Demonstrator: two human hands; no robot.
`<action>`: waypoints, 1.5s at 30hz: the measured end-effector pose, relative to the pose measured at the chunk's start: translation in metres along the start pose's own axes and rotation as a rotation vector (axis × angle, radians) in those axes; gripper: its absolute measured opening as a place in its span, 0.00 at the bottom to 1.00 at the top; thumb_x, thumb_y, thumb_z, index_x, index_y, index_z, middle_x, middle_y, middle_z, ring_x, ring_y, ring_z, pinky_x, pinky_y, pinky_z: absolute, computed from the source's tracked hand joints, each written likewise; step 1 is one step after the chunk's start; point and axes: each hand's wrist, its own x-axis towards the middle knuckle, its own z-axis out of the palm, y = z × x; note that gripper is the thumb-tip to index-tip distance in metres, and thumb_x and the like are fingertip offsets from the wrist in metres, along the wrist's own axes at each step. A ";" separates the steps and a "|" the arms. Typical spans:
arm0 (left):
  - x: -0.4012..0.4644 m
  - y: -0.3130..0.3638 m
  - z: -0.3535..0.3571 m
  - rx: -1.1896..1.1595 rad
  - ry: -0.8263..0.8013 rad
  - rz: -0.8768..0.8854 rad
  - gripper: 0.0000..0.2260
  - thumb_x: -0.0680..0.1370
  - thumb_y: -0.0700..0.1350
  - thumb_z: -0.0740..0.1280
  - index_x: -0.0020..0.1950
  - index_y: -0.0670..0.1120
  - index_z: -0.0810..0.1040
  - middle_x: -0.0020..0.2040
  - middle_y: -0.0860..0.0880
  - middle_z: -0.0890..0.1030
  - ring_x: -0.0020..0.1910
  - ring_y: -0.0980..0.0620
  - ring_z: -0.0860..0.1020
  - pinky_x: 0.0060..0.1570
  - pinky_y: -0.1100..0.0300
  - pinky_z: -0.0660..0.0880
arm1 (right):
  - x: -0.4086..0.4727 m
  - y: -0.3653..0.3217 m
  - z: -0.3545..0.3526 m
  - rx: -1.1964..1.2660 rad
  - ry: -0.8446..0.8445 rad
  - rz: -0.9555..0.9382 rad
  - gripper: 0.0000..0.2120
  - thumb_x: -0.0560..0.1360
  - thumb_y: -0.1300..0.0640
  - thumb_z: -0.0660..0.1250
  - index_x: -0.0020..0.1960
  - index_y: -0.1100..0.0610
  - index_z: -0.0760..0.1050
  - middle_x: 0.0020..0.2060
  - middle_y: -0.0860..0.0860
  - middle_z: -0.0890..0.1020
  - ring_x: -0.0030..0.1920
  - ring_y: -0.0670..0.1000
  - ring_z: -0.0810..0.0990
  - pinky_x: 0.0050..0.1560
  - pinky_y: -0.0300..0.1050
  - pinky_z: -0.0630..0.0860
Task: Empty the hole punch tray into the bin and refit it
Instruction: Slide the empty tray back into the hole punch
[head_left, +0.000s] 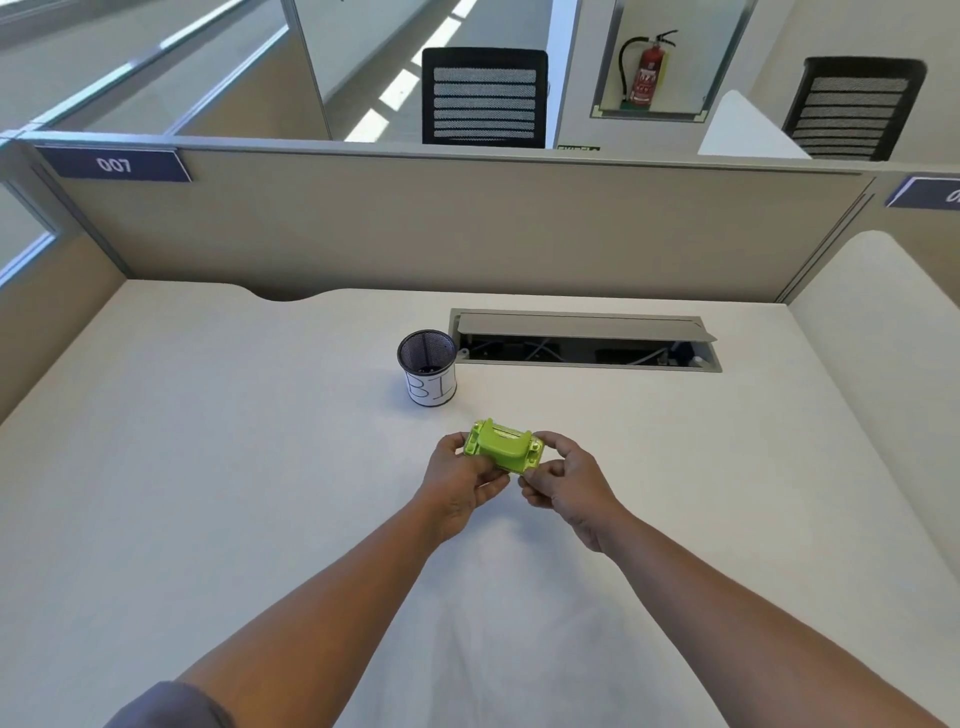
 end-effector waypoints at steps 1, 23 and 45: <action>0.000 0.001 -0.002 0.031 -0.011 -0.004 0.17 0.77 0.28 0.61 0.61 0.45 0.72 0.52 0.40 0.83 0.45 0.44 0.83 0.52 0.49 0.81 | 0.000 0.000 -0.001 -0.015 -0.006 -0.008 0.26 0.77 0.71 0.67 0.71 0.55 0.70 0.37 0.59 0.78 0.37 0.53 0.81 0.45 0.47 0.83; 0.007 0.012 -0.010 0.328 0.040 -0.184 0.09 0.80 0.40 0.64 0.58 0.39 0.78 0.50 0.40 0.82 0.45 0.42 0.85 0.45 0.48 0.84 | 0.007 0.004 -0.014 0.059 0.101 0.244 0.04 0.78 0.62 0.67 0.47 0.60 0.79 0.38 0.56 0.80 0.34 0.52 0.79 0.32 0.43 0.80; 0.018 0.036 -0.002 1.091 -0.319 -0.084 0.17 0.80 0.35 0.60 0.58 0.51 0.84 0.49 0.42 0.84 0.44 0.49 0.83 0.50 0.55 0.83 | 0.009 -0.011 -0.029 -0.075 -0.043 0.324 0.08 0.78 0.65 0.67 0.54 0.62 0.82 0.38 0.55 0.83 0.31 0.52 0.81 0.36 0.44 0.80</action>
